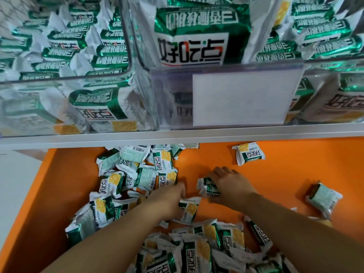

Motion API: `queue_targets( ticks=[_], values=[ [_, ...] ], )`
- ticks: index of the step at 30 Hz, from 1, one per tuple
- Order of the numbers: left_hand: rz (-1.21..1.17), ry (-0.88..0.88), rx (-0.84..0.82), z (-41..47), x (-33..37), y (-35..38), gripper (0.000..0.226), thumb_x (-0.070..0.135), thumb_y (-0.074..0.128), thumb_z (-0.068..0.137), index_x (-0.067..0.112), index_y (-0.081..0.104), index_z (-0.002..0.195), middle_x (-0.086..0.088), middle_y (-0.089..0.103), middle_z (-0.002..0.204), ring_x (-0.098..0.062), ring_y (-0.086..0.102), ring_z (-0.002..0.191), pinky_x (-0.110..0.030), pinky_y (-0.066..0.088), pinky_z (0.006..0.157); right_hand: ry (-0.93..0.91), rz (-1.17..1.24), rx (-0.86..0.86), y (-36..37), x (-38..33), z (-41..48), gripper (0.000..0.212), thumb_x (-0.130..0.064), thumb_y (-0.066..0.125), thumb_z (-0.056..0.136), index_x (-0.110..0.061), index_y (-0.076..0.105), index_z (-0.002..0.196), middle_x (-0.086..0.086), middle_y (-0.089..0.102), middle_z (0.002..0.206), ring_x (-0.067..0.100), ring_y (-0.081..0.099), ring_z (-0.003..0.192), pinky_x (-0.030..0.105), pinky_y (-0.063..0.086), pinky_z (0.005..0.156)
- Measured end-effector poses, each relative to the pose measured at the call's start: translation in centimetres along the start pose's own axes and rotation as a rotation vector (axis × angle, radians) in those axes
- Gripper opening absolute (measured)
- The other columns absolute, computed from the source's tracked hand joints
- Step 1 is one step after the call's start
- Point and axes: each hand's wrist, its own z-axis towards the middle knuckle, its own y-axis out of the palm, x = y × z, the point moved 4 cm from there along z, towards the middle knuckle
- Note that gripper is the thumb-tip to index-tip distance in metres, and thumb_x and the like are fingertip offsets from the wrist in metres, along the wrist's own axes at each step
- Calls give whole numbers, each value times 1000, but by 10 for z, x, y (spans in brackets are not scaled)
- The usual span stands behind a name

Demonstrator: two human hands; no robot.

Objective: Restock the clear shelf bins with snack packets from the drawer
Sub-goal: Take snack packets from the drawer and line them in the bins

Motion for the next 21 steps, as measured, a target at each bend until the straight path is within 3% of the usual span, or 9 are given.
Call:
queue_targets(
  ticks=[4,7,9,12,16,21],
  values=[
    [-312,3,121,3,-9,-21,31,18,70,83,24,47,103,3,53,92,-10,53,70,-22,39,54,-39,-6,-62,7,1,0,81,-45,66,84,-27,19,148,3,33,144,26,38,126,38,39,101],
    [-332,-3,292,3,-15,-39,40,20,68,83,22,46,118,2,53,95,-8,50,58,-21,34,48,-34,25,-81,6,5,-2,81,-26,64,83,-32,15,148,3,33,141,27,51,116,31,46,79],
    [-253,-12,376,5,-15,-42,50,24,65,86,23,42,130,-3,53,116,-13,57,75,-26,43,60,-60,26,-90,4,5,-4,79,-21,63,81,-33,20,147,2,35,139,27,54,112,31,46,74],
    [-212,13,409,6,-8,-36,58,25,61,90,25,34,141,-2,44,139,-20,57,109,-35,51,88,-160,3,-88,3,-4,-8,74,-21,62,84,-30,24,147,0,36,140,25,51,115,33,47,81],
    [-279,72,358,9,4,-25,53,24,64,90,26,42,138,3,51,131,-12,53,114,-22,42,93,-231,63,-26,4,-16,-6,65,-20,61,87,-19,30,145,5,40,142,27,48,121,38,47,90],
    [-445,75,215,10,-1,-18,47,19,59,93,22,46,138,2,47,140,-10,46,124,-18,32,96,-189,157,43,3,-19,-8,59,-25,62,88,-12,37,140,8,41,139,30,55,110,39,47,82]
  ],
)
